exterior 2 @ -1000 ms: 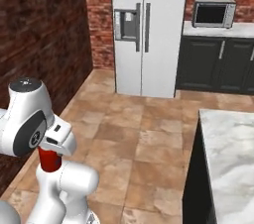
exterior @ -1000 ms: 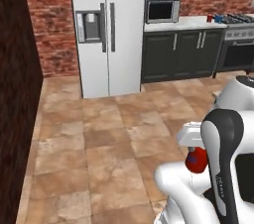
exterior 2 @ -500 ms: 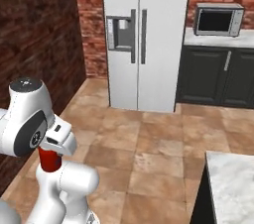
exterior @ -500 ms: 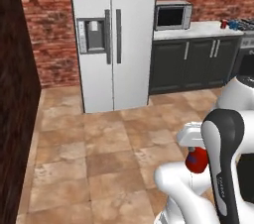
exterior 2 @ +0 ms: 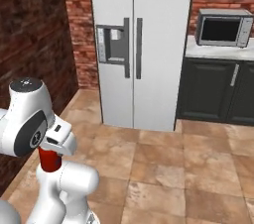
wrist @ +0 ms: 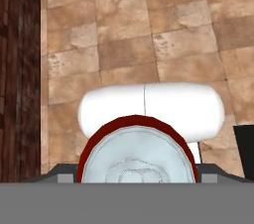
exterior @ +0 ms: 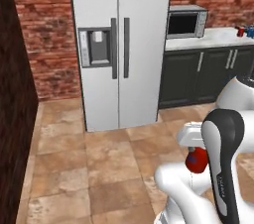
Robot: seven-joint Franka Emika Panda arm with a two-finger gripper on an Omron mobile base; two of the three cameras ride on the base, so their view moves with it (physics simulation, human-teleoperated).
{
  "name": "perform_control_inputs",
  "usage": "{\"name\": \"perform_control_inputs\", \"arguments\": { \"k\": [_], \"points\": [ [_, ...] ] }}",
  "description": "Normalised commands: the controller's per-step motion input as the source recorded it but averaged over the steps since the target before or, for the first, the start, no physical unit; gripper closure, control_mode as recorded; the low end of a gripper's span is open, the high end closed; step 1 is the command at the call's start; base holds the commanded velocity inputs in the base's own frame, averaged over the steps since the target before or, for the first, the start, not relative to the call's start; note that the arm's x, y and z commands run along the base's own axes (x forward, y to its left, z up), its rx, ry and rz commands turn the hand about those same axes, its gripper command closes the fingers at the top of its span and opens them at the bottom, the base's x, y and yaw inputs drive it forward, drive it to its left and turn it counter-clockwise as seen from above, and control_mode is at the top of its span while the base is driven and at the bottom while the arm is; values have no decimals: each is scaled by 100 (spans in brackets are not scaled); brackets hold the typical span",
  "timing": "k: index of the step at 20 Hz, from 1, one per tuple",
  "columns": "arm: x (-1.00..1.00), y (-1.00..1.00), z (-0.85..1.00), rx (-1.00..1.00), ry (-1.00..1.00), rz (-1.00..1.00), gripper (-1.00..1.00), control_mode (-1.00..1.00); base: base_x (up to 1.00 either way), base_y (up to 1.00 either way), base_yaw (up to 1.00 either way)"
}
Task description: Four empty soda cans are scattered around the kitchen. Gather all the cans and cluster them next to the stove for recycling.
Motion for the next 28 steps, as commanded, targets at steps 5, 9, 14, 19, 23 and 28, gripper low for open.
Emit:
{"name": "perform_control_inputs", "arguments": {
  "k": [5,9,14,19,23,28],
  "points": [
    [0,0,0,0,0,0,100,100,83,-16,0],
    [0,0,0,0,0,0,100,100,25,-77,0],
    [0,0,0,0,0,0,100,100,4,-98,0],
    [0,0,0,0,0,0,100,100,34,-92,0],
    [0,0,0,0,0,0,100,100,67,-84,0],
    [0,0,0,0,0,0,100,100,86,-85,0]
  ]
}}
